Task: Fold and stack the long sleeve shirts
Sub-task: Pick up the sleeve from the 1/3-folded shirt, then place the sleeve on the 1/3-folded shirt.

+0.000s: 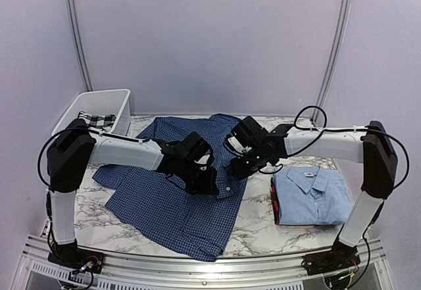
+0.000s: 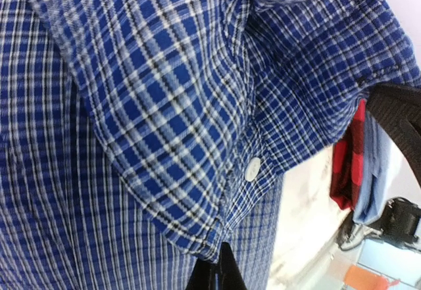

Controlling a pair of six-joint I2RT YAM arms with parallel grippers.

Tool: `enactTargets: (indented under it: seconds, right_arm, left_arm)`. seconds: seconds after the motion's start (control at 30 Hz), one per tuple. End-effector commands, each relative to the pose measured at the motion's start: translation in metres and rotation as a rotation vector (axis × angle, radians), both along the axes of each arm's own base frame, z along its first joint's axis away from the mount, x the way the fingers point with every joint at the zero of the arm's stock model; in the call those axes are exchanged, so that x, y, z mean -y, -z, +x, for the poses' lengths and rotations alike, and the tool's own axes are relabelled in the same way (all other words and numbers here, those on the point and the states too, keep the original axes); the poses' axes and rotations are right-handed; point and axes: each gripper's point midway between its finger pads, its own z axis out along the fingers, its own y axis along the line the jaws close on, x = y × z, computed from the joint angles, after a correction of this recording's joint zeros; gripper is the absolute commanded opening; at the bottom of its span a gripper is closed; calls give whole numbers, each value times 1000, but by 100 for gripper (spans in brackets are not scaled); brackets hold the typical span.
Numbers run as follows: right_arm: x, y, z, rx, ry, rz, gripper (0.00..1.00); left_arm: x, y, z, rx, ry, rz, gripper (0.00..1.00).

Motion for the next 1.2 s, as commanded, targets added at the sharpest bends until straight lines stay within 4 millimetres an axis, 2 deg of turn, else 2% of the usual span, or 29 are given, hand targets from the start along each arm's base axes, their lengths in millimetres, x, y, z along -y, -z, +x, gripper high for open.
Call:
enactTargets:
  seconds: [0.0,0.17,0.37,0.5,0.57,0.83,0.93,1.17]
  right_arm:
    - [-4,-11,-26,-56,-50,-71,0]
    - [-5,-12,-50,-117,-81,-107,0]
    - [-32,-4,-83,-205,-163,-68,0]
    - [-51,0,-93,-247,-203,-19,3]
    - [-57,-1,-94,-259,-218,-2,8]
    - [-68,-25,-87,-207,-226,77,34]
    - [-63,-38,-76,-171,-184,131,35]
    - [-28,-52,-40,-90,-26,243,34]
  left_arm:
    - [-5,-40,-17,-23,63,-105,0]
    - [-19,-44,-38,-71,102,-118,0]
    - [-38,-34,-57,-109,118,-95,0]
    - [-47,-24,-63,-128,120,-73,0]
    - [-51,-19,-66,-138,121,-64,0]
    - [-60,-8,-68,-150,111,-35,0]
    - [-62,-5,-68,-154,108,-29,2]
    - [-65,0,-70,-160,117,-19,11]
